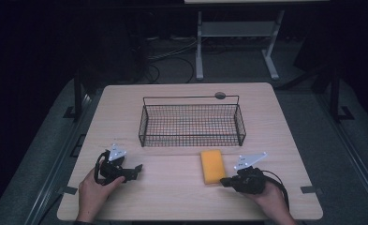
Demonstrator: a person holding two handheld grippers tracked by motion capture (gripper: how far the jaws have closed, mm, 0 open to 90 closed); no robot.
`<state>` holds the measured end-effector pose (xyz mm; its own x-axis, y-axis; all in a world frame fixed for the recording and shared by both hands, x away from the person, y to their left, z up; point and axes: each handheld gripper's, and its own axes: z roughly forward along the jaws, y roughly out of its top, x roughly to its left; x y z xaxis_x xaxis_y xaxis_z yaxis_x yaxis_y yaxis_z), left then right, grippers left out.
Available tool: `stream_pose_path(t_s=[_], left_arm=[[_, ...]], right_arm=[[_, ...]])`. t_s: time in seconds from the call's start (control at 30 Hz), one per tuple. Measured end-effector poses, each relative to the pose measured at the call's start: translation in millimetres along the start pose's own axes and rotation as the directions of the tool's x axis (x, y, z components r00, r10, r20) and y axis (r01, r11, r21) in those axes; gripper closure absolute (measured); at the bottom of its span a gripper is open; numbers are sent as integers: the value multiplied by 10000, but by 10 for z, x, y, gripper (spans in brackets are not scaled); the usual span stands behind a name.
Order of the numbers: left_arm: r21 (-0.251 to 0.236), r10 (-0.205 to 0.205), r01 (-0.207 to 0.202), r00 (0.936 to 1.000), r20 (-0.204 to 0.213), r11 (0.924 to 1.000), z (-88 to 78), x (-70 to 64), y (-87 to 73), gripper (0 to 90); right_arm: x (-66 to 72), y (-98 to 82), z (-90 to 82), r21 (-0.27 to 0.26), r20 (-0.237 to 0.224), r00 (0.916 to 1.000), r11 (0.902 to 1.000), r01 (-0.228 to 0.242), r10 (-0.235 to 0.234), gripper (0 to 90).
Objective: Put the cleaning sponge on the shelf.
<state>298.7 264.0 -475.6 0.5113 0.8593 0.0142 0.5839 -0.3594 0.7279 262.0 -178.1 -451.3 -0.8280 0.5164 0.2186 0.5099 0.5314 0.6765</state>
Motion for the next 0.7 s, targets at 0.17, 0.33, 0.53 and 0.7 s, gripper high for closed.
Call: stream_pose_path(t_s=[0.17,0.33,0.53,0.7], left_arm=[[1,2,-2,10000,0,10000,0,0,0,126],[1,1,-1,10000,1,10000,0,0,0,126],[3,2,-2,10000,1,10000,0,0,0,126],[1,-2,2,10000,0,10000,0,0,0,126]], right_arm=[[-31,-16,-15,55,111,9999,10000,-77,76,900],[-73,-36,-47,37,326,9991,9997,-258,256,900],[-122,-53,-67,3,463,9984,9995,-318,317,900],[-141,-55,-67,-1,543,9979,9993,-367,367,900]])
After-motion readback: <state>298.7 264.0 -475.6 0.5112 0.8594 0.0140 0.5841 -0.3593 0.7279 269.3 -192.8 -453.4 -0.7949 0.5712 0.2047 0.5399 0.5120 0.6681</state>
